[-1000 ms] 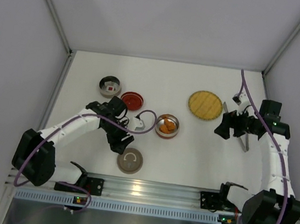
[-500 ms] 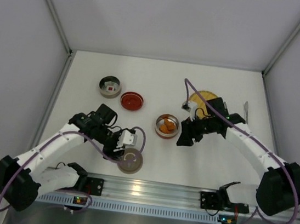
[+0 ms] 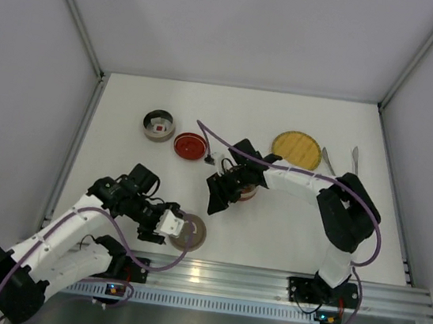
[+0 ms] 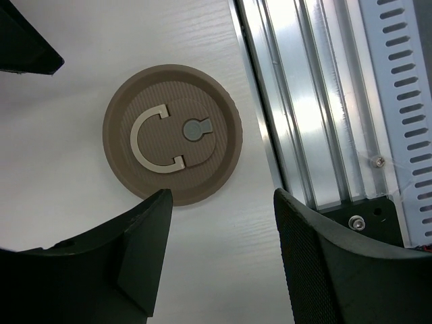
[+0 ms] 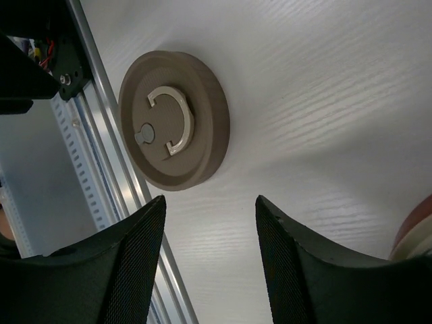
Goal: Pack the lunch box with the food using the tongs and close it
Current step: Pick up the box lid from the center of the board.
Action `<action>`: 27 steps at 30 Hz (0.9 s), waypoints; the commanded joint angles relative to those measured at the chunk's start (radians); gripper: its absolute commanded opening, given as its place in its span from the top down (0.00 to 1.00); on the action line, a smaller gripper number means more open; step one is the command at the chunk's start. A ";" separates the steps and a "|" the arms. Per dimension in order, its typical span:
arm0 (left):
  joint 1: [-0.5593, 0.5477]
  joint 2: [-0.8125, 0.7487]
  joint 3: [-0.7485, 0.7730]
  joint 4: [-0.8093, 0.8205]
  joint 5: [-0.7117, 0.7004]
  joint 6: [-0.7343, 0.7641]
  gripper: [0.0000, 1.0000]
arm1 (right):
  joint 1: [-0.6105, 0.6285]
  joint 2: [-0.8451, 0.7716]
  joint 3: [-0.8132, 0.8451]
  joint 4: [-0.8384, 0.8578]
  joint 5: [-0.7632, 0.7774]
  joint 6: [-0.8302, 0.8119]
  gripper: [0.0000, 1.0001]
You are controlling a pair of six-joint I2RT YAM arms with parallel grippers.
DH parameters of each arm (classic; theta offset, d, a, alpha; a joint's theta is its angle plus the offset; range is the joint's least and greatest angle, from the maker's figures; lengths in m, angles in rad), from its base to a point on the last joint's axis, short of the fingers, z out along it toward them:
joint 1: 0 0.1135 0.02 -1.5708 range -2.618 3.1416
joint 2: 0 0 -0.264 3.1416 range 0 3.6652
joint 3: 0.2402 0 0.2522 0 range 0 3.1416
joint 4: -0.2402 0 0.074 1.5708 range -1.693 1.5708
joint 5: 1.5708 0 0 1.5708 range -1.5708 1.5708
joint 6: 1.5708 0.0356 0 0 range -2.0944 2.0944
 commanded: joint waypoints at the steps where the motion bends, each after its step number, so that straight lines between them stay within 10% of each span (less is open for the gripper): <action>1: -0.003 -0.005 -0.032 0.065 0.026 0.034 0.33 | 0.042 0.006 0.015 0.110 0.059 0.077 0.45; 27: -0.007 0.217 -0.081 0.392 -0.051 -0.147 0.27 | 0.131 0.230 0.093 0.096 0.169 0.161 0.65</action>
